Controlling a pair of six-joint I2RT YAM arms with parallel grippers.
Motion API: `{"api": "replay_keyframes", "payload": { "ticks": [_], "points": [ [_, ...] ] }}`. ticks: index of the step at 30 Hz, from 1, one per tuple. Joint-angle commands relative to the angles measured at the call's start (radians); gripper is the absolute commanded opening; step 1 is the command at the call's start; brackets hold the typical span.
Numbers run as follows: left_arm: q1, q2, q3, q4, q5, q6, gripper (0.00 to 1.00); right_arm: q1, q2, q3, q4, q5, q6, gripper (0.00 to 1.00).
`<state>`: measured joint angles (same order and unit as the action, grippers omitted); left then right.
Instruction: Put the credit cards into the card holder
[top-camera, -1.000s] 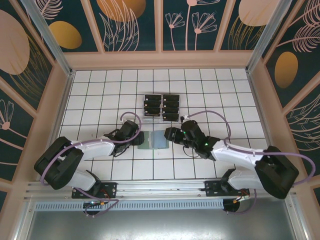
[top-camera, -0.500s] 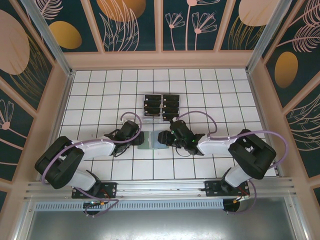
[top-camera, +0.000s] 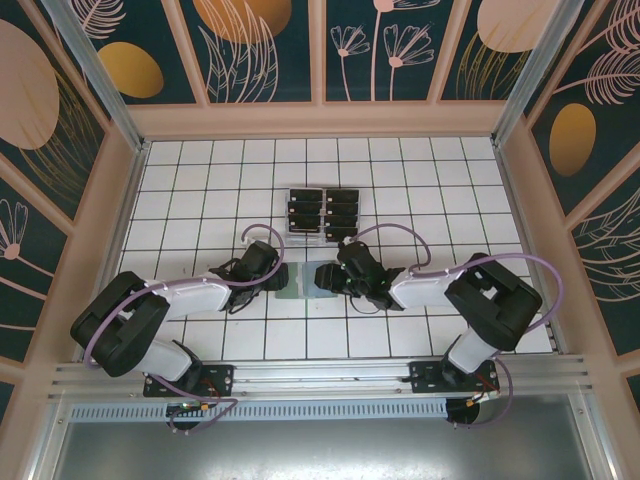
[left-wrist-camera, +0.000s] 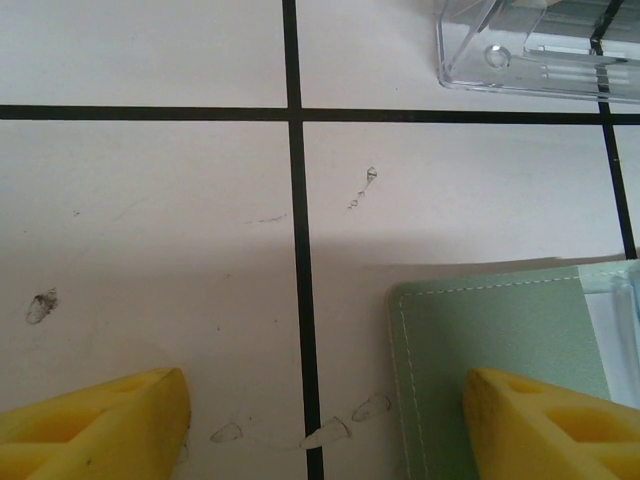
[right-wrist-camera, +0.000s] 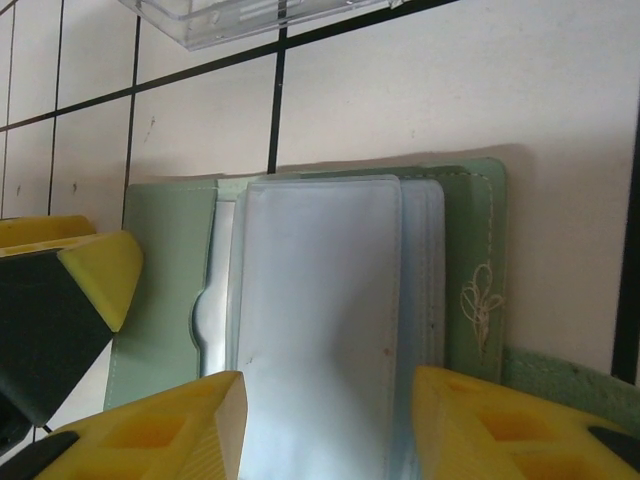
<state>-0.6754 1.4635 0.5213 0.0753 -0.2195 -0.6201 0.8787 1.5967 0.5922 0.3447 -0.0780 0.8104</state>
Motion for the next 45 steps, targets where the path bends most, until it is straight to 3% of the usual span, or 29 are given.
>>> {"api": "replay_keyframes", "payload": {
  "ticks": [1,14,27,37,45],
  "points": [
    [-0.004,0.043,-0.015,0.052,0.031,0.016,0.73,-0.004,0.038,0.027,0.033,-0.028,-0.002,0.48],
    [-0.003,0.051,-0.03,0.096,0.054,0.011,0.73,0.001,0.034,0.056,0.116,-0.141,-0.003,0.46],
    [-0.003,-0.014,-0.052,0.094,0.044,-0.018,0.73,0.021,0.078,0.134,0.103,-0.163,0.007,0.46],
    [-0.004,-0.347,-0.132,0.0,-0.204,-0.222,0.81,0.057,0.125,0.221,0.042,-0.154,0.007,0.48],
    [-0.003,-0.509,-0.183,-0.073,-0.302,-0.261,0.82,0.08,0.238,0.311,0.027,-0.186,0.014,0.48]
  ]
}}
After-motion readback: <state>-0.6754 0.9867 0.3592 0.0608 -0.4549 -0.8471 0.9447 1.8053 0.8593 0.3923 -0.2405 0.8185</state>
